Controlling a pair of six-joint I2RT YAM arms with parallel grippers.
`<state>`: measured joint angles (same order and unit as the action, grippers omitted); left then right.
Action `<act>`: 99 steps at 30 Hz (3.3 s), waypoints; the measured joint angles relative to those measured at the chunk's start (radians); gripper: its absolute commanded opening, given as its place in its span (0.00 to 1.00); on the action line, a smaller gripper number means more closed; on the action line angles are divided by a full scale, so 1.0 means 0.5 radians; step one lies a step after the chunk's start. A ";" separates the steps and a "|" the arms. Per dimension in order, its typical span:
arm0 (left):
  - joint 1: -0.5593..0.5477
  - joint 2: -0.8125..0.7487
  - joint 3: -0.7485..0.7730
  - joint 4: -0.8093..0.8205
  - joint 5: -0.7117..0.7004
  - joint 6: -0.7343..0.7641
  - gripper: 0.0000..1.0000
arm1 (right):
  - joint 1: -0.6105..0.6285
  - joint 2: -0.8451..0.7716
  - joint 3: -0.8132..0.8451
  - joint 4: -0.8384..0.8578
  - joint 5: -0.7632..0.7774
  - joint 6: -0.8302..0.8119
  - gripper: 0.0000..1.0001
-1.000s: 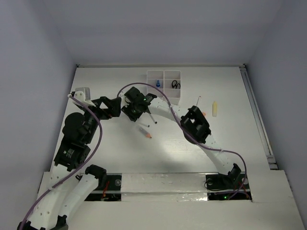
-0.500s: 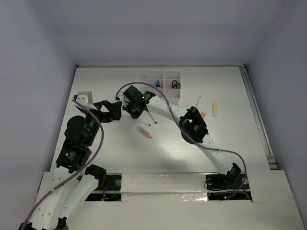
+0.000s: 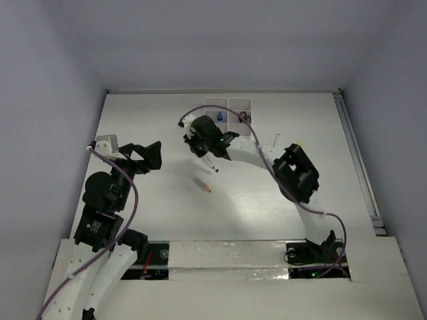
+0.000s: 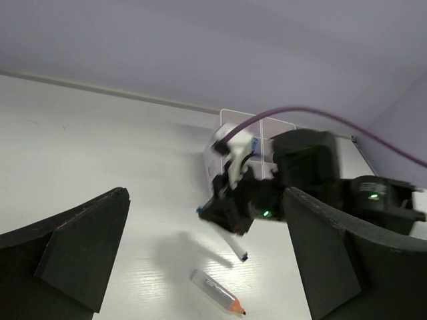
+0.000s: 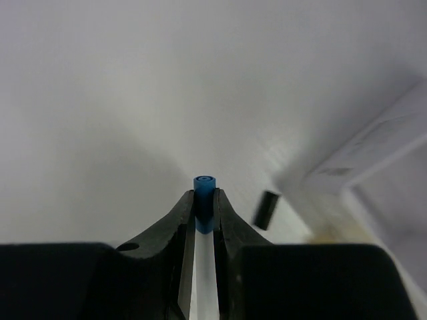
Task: Sort the stationery into containers
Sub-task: Pick up the pen from the center of the board, then place the pen in the storage box, then pick up the pen from the center of the board.
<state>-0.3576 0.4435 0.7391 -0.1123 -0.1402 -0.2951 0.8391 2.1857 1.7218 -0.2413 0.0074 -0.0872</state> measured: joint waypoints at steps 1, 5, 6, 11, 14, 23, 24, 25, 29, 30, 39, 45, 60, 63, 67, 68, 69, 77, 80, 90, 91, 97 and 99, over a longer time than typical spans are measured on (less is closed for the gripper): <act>0.000 -0.002 0.000 0.002 -0.001 0.002 0.99 | -0.021 -0.077 -0.063 0.123 0.018 0.018 0.00; 0.000 0.001 -0.002 0.000 0.002 0.005 0.99 | -0.123 -0.404 -0.361 0.649 0.091 0.085 0.00; -0.001 0.001 -0.002 0.000 0.003 0.005 0.99 | -0.153 -0.500 -0.472 0.799 0.102 0.111 0.00; -0.001 0.017 -0.012 0.005 0.035 0.005 0.99 | -0.349 -0.794 -0.895 1.434 0.146 0.211 0.00; 0.000 0.040 -0.012 0.005 0.058 0.005 0.99 | -0.468 -0.822 -1.070 1.773 0.187 0.192 0.00; 0.024 0.113 -0.013 0.008 0.121 0.005 0.99 | -0.604 -0.706 -1.254 2.369 0.248 0.060 0.00; 0.027 0.124 -0.013 0.008 0.126 0.005 0.99 | -0.604 -0.681 -1.254 2.415 0.252 0.046 0.00; 0.032 0.134 -0.013 0.008 0.131 0.005 0.99 | -0.604 -0.650 -1.254 2.461 0.257 0.031 0.00; 0.067 0.163 -0.013 0.008 0.166 0.005 0.99 | -0.603 -0.539 -1.254 2.570 0.266 0.002 0.00; 0.074 0.168 -0.013 0.008 0.172 0.005 0.99 | -0.603 -0.502 -1.260 2.596 0.269 0.003 0.00; 0.105 0.188 -0.013 0.021 0.214 0.005 0.99 | -0.603 -0.410 -1.389 2.781 0.310 0.024 0.18; 0.114 0.188 -0.013 0.022 0.224 0.005 0.99 | -0.603 -0.404 -1.489 2.889 0.325 0.043 0.52; 0.115 0.123 -0.014 0.024 0.230 0.005 0.99 | -0.539 -1.002 -1.100 1.663 0.047 0.207 0.46; 0.115 0.112 -0.015 0.024 0.237 0.005 0.99 | -0.368 -0.997 -0.888 1.244 0.031 0.247 0.41; 0.115 0.107 -0.019 0.024 0.245 0.005 0.99 | -0.140 -0.828 -0.712 0.768 0.014 0.304 0.39; 0.115 0.102 -0.022 0.024 0.247 0.005 0.99 | -0.100 -0.777 -0.703 0.686 0.006 0.316 0.40; 0.115 0.097 -0.023 0.023 0.249 0.005 0.99 | -0.072 -0.722 -0.703 0.607 0.008 0.327 0.44; 0.115 0.085 -0.023 0.034 0.252 0.004 0.99 | -0.095 -0.321 -0.591 0.175 0.098 0.336 0.55; 0.115 0.085 -0.023 0.034 0.276 0.004 0.99 | -0.111 -0.235 -0.517 0.138 0.138 0.326 0.55; 0.115 0.085 -0.023 0.035 0.312 0.004 0.99 | -0.111 0.035 -0.180 0.066 0.190 0.286 0.48; 0.115 0.085 -0.023 0.035 0.314 0.004 0.99 | -0.111 0.065 -0.147 0.050 0.190 0.285 0.48; 0.115 0.085 -0.023 0.035 0.318 0.004 0.99 | -0.111 0.176 0.060 -0.089 0.181 0.256 0.39; 0.116 0.085 -0.023 0.035 0.318 0.004 0.99 | -0.111 0.216 0.130 -0.142 0.169 0.249 0.31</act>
<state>-0.2996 0.4862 0.7277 -0.0948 0.0189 -0.2932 0.7834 2.2936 1.7870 -0.3122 0.0917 0.0376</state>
